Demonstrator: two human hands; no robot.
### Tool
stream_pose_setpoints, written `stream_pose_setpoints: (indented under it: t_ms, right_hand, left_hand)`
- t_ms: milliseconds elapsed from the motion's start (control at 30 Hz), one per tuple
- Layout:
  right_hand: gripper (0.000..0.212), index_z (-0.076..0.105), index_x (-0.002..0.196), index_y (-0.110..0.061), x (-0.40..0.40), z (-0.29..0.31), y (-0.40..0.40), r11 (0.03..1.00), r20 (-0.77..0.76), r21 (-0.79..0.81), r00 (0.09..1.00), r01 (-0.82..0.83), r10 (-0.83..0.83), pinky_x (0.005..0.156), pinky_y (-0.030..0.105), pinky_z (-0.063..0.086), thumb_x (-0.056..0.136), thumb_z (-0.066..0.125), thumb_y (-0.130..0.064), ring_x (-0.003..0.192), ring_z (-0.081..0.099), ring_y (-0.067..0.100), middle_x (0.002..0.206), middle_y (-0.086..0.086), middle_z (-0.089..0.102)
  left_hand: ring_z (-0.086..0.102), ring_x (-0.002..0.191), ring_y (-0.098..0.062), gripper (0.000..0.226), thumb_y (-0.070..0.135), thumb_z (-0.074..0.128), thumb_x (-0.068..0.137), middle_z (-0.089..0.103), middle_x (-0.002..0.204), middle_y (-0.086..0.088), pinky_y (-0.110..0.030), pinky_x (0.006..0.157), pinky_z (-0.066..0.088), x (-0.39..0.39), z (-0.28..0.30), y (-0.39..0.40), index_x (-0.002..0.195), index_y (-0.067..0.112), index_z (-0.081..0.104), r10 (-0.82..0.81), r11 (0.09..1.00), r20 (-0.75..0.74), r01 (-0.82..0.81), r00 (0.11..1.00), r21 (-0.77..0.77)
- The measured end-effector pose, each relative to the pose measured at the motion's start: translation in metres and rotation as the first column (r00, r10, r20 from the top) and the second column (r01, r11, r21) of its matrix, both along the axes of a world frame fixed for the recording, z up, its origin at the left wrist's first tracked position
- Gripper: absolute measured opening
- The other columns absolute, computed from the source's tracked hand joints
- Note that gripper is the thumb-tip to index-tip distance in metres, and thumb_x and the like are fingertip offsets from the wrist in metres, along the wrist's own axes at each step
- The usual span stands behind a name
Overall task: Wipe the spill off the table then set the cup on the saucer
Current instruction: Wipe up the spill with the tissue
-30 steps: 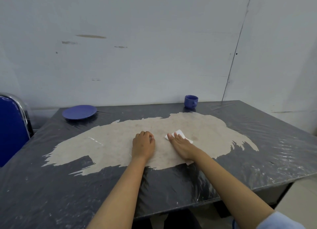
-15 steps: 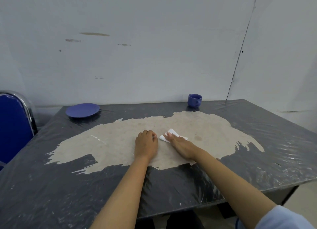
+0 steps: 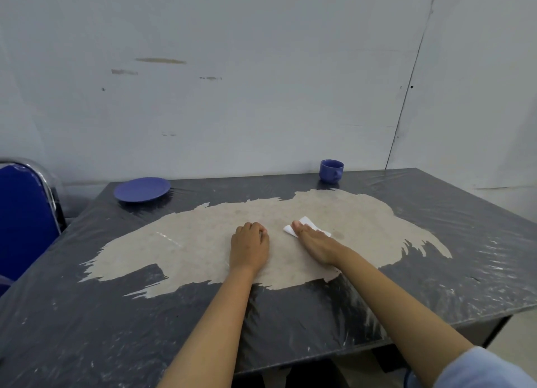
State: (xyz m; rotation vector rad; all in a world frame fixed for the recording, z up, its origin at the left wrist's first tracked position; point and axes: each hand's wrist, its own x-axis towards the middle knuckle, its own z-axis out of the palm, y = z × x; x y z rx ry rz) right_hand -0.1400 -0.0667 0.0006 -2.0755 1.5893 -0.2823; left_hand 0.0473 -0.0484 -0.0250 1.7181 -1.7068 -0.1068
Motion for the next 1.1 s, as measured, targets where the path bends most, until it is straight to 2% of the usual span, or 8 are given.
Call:
stream_pose_setpoints:
  t_ms: [100,500,600,700,800,900,1033,1100]
  right_hand:
    - [0.062,0.003,0.153,-0.037,0.008,0.0,-0.004,0.998,-0.055,-0.034,0.997,-0.051,0.049,0.107,0.026,0.007,0.096,0.001,-0.061,0.149,0.009,0.017,0.163,-0.004,0.005]
    - [0.052,-0.001,0.154,-0.028,0.011,-0.012,0.021,0.966,-0.158,-0.077,0.96,-0.246,0.232,0.111,0.023,-0.001,0.105,0.007,-0.039,0.15,-0.001,0.015,0.163,-0.004,-0.003]
    - [0.059,0.005,0.154,-0.034,0.006,-0.012,0.025,0.989,0.027,0.036,0.989,-0.146,0.145,0.11,0.026,-0.001,0.1,0.008,-0.056,0.15,-0.001,0.018,0.163,-0.004,0.002]
    - [0.097,0.007,0.154,-0.037,0.008,0.001,0.024,0.971,0.36,0.237,0.932,-0.04,-0.05,0.12,0.037,0.005,0.072,0.003,-0.088,0.15,0.007,0.018,0.163,-0.004,0.003]
    - [0.097,0.008,0.155,-0.021,0.008,0.016,0.019,0.944,0.597,0.32,0.791,-0.081,-0.135,0.118,0.039,0.015,0.078,-0.007,-0.077,0.149,0.016,0.027,0.162,0.011,0.012]
    - [0.089,0.025,0.153,-0.02,0.0,0.022,0.016,0.946,0.68,0.321,0.705,-0.041,-0.2,0.12,0.045,0.007,0.087,-0.009,-0.069,0.149,0.016,0.025,0.159,0.008,0.025]
    - [0.086,0.049,0.139,-0.013,-0.01,0.02,0.009,0.972,0.781,0.221,0.582,0.082,-0.227,0.117,0.046,0.016,0.092,-0.001,-0.065,0.141,0.034,0.027,0.147,0.014,0.046]
    - [0.075,0.057,0.126,-0.02,-0.015,0.015,0.004,0.973,0.789,0.137,0.573,0.187,-0.221,0.115,0.044,0.021,0.094,0.006,-0.065,0.136,0.041,0.028,0.138,0.014,0.054]
  left_hand:
    - [0.054,0.103,-0.02,0.029,0.026,0.039,0.1,0.063,0.113,-0.002,-0.031,0.091,0.042,0.0,0.0,-0.001,0.111,0.014,0.063,0.001,1.0,0.004,-0.001,1.0,0.006]
    - [0.055,0.098,-0.022,0.029,0.022,0.034,0.102,0.065,0.107,-0.004,-0.035,0.09,0.046,-0.002,0.002,0.002,0.104,0.011,0.061,0.007,1.0,-0.039,-0.006,0.999,0.011]
    - [0.054,0.096,-0.02,0.029,0.023,0.034,0.102,0.065,0.106,-0.004,-0.031,0.087,0.044,-0.002,0.002,0.002,0.104,0.012,0.061,0.012,1.0,-0.036,-0.012,0.999,0.009]
    - [0.054,0.097,-0.021,0.029,0.023,0.036,0.102,0.065,0.106,-0.005,-0.031,0.086,0.042,-0.001,0.002,0.001,0.103,0.011,0.062,0.014,1.0,-0.071,-0.012,0.997,0.022]
    - [0.059,0.1,-0.023,0.031,0.025,0.039,0.101,0.067,0.11,-0.007,-0.034,0.087,0.046,0.004,0.008,-0.004,0.108,0.008,0.064,0.03,0.994,-0.205,-0.007,0.978,0.112]
    - [0.059,0.104,-0.023,0.032,0.028,0.04,0.101,0.066,0.116,-0.007,-0.031,0.087,0.045,0.0,0.022,-0.006,0.114,0.009,0.062,0.022,0.981,-0.284,0.033,0.959,0.189]
    - [0.055,0.117,-0.018,0.031,0.024,0.044,0.099,0.059,0.129,-0.004,-0.026,0.097,0.042,-0.029,0.023,0.01,0.124,0.012,0.059,-0.125,0.99,-0.173,0.135,0.977,0.043]
    - [0.046,0.131,-0.017,0.04,0.029,0.043,0.1,0.05,0.143,-0.004,-0.028,0.11,0.036,-0.049,0.015,0.021,0.135,0.013,0.052,-0.186,0.978,-0.117,0.195,0.976,0.075]
